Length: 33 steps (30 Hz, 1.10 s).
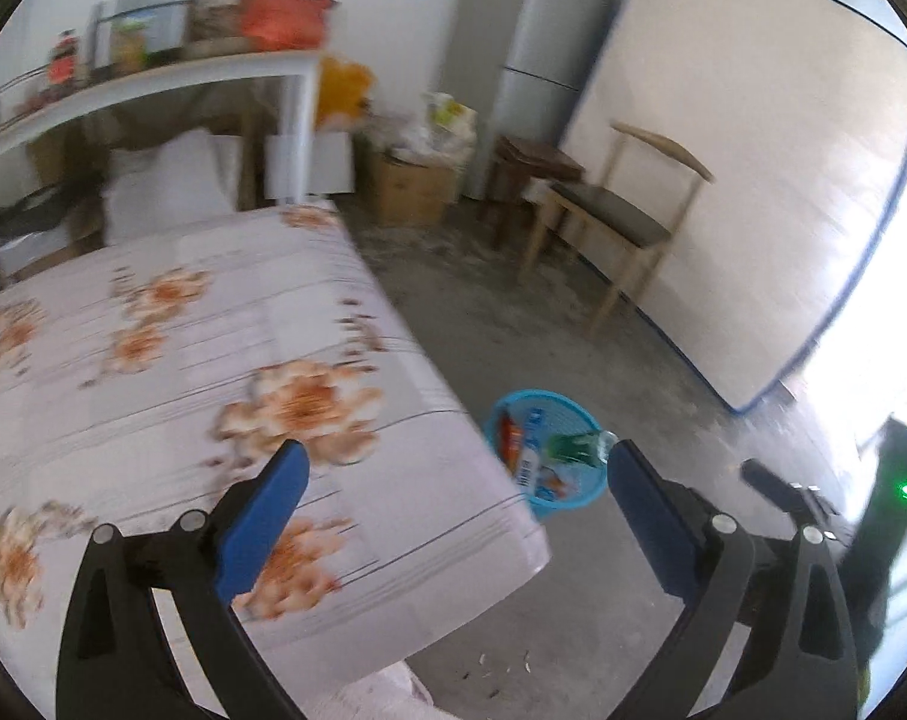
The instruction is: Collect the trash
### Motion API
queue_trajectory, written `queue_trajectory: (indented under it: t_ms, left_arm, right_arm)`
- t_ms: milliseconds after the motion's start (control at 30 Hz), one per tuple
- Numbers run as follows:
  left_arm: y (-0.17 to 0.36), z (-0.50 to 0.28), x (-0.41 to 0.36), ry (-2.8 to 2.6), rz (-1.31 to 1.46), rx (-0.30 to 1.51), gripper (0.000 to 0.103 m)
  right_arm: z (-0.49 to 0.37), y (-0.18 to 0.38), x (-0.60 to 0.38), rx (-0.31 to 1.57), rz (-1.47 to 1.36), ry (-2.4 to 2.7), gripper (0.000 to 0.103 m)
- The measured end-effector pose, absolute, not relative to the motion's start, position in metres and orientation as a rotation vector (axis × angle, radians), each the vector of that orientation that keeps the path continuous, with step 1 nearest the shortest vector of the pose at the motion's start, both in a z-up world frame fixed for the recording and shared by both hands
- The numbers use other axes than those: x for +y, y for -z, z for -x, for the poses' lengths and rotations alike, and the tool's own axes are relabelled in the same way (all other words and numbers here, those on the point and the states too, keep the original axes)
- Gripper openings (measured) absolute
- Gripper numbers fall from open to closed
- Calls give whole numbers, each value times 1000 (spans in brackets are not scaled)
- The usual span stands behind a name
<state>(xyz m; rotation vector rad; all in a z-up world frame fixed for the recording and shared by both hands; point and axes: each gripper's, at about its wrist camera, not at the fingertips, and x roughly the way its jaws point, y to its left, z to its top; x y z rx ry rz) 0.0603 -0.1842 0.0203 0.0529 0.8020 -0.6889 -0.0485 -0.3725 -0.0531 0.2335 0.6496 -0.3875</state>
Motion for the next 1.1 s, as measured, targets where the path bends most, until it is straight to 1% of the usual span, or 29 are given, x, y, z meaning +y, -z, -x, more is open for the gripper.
queue_trajectory:
  t_ms: [133, 267, 433, 533, 733, 833, 1100]
  left_arm:
    - [-25, -56, -150, 528, -48, 765, 98]
    - [-24, -49, -121, 339, -96, 698, 98]
    - [-14, -46, -93, 220, -113, 700, 98]
    - [-3, -46, -79, 167, -89, 734, 98]
    - [19, -45, -64, 100, -27, 832, 98]
    - [27, -41, -60, 96, -5, 872, 98]
    - [36, -25, -64, 124, 3, 911, 98]
  right_arm:
    - [44, 36, -340, 587, -138, 358, 95]
    - [33, 30, -314, 593, -42, 352, 95]
    - [25, 32, -285, 613, 35, 332, 95]
    - [23, 37, -276, 617, 48, 342, 95]
    - [30, 50, -274, 619, -47, 307, 95]
    - [32, 52, -269, 636, -19, 316, 95]
    - [37, 67, -268, 773, 26, 359, 95]
